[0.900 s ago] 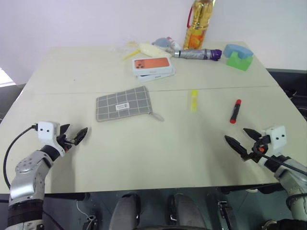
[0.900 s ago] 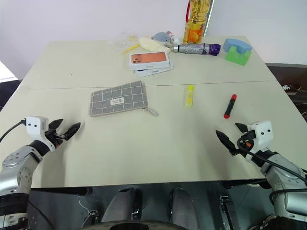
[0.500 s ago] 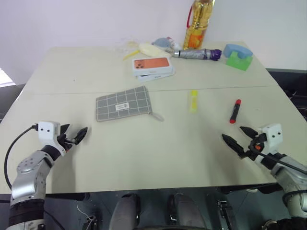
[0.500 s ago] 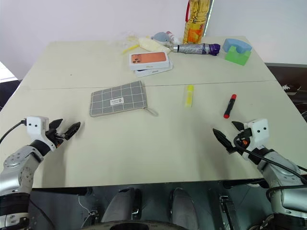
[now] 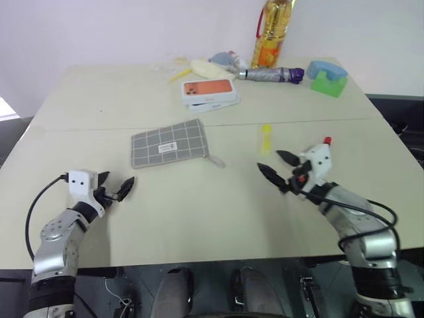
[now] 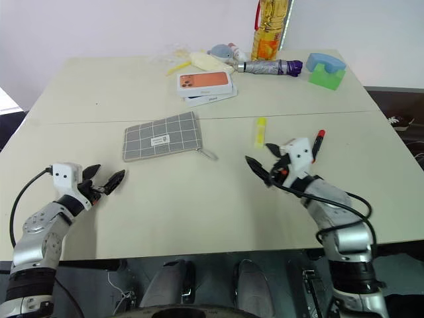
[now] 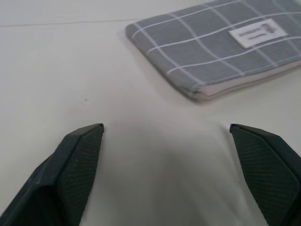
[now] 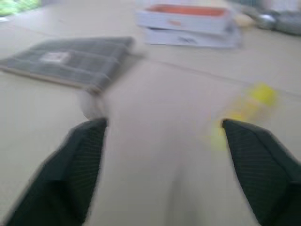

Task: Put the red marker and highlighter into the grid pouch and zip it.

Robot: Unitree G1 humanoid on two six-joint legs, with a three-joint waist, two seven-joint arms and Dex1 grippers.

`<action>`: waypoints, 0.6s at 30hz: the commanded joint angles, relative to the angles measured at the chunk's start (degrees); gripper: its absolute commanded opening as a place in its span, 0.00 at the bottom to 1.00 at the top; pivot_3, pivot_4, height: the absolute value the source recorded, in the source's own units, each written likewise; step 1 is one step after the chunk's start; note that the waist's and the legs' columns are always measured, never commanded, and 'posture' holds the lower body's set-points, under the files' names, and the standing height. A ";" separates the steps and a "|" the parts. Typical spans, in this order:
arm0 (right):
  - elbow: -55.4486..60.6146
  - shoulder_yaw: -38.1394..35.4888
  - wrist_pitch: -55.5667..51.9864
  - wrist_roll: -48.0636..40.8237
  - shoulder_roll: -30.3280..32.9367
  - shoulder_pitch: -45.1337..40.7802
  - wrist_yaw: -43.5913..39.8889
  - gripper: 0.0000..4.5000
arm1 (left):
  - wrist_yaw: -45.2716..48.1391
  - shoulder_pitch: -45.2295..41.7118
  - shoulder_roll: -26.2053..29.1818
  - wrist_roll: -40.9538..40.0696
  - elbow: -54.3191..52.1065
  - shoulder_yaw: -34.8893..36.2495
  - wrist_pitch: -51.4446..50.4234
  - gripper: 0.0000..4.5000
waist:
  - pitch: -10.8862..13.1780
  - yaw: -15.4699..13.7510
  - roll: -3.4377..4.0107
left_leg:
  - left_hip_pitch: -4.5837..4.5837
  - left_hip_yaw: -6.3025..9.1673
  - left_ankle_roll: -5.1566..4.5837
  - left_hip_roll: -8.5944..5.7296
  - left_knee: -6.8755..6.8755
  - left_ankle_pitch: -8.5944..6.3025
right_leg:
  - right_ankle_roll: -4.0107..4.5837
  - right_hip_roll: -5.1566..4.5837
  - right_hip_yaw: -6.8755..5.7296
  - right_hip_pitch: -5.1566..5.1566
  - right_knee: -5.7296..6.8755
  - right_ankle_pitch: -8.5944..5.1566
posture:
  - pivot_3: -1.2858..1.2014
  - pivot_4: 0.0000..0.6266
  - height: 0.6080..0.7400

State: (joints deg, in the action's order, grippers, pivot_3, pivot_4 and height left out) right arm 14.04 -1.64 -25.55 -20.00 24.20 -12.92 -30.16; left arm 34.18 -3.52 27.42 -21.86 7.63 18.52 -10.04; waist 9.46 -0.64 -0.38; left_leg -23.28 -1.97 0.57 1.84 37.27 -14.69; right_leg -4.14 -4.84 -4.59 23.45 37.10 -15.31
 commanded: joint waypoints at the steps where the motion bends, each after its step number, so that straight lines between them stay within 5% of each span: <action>1: -2.97 5.57 -1.24 4.18 -4.30 -5.88 3.83 0.34 | 0.92 -1.38 0.43 0.11 -0.73 -0.25 1.76 1.00 | 0.00 0.01 -0.01 | 0.00 0.00 0.00 0.00 0.01 0.00 | 0.00 0.00 0.00 0.00 0.00 0.00 | 0.52 0.24 1.00; 4: -6.49 8.37 -1.77 6.36 -8.08 -10.31 5.81 0.01 | 1.53 -1.58 0.45 0.51 -0.26 -0.73 2.28 1.00 | 0.00 -0.02 0.00 | -0.01 0.03 0.00 0.00 0.00 0.00 | 0.00 0.00 -0.02 0.00 0.01 0.00 | 0.52 0.24 1.00; 18: -42.11 13.60 -3.33 15.41 -23.49 -33.89 12.37 0.01 | 3.60 0.82 1.33 2.43 -0.99 -2.24 5.26 1.00 | 0.00 1.53 0.00 | -0.03 -0.01 0.02 0.01 -0.02 0.01 | -0.01 -0.16 -0.03 0.04 0.07 0.01 | 0.52 0.24 1.00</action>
State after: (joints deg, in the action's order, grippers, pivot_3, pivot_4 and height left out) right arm -25.68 12.78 -28.33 -4.75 1.58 -45.05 -17.81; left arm 37.30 -3.01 27.66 -19.75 7.90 15.66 -6.04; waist 9.46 0.89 -0.39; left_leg -23.31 -1.98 0.59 1.85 37.23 -14.68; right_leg -4.15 -5.00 -4.62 23.50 37.18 -15.30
